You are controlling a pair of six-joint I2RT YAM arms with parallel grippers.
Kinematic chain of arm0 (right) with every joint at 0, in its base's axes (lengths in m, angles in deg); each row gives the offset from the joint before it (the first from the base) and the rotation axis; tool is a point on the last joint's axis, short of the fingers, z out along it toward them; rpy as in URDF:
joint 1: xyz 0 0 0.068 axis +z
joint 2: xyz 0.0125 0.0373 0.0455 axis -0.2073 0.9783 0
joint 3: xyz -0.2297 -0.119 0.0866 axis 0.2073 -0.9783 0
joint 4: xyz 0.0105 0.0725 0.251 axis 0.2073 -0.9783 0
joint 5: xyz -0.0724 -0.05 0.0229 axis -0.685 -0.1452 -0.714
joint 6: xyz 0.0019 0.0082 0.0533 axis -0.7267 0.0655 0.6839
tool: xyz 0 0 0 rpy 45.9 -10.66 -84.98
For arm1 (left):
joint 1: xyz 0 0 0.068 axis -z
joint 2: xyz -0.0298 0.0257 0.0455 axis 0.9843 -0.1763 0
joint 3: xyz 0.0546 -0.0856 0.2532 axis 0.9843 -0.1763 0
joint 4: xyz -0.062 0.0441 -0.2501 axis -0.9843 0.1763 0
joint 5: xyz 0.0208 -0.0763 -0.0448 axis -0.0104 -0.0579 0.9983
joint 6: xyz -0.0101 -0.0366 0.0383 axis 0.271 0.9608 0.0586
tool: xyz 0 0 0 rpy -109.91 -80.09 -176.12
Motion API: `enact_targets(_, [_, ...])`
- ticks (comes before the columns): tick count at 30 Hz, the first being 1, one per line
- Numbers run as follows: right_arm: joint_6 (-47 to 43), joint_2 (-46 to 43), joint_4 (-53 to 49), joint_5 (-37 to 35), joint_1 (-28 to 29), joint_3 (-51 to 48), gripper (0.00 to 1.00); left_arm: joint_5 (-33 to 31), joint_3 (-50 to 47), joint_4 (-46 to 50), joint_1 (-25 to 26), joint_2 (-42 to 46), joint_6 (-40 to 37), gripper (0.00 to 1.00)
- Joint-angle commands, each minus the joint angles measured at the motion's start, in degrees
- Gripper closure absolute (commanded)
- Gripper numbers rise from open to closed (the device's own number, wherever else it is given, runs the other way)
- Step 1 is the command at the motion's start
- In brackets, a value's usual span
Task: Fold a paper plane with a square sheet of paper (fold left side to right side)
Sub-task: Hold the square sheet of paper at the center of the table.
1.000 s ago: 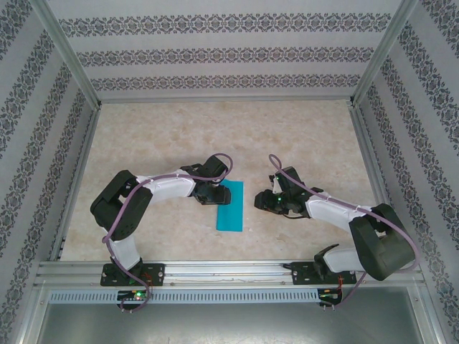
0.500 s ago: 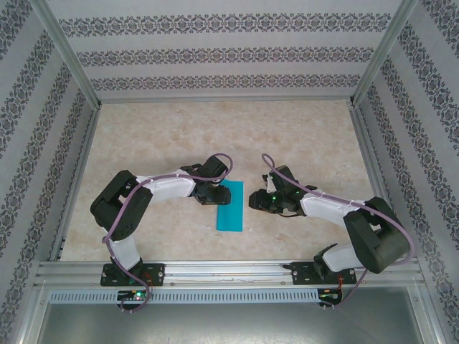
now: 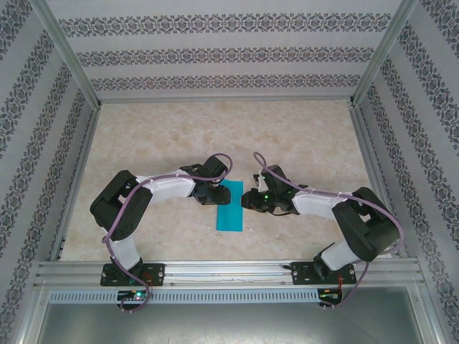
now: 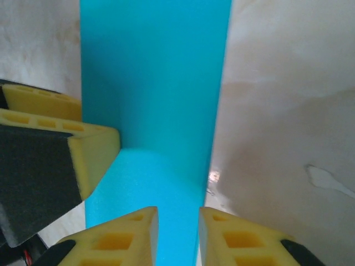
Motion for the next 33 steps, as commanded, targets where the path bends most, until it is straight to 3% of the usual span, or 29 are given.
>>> enact_targets(1, [0.8,1.8,2.8,1.4,1.2,2.2,0.79,1.4,-4.6,-6.5,1.1,-8.8,0.3,0.51])
enact_targets(25, [1.2,5.1,3.3,0.4,2.4,3.2,0.81,2.8,-3.2,-5.4,1.1,-10.2,-1.3,0.52])
enact_targets(33, [0.9,6.4,1.0,-1.0,2.4,3.0,0.85,3.0,-3.3,-5.7,1.1,-9.6,-1.1,0.51])
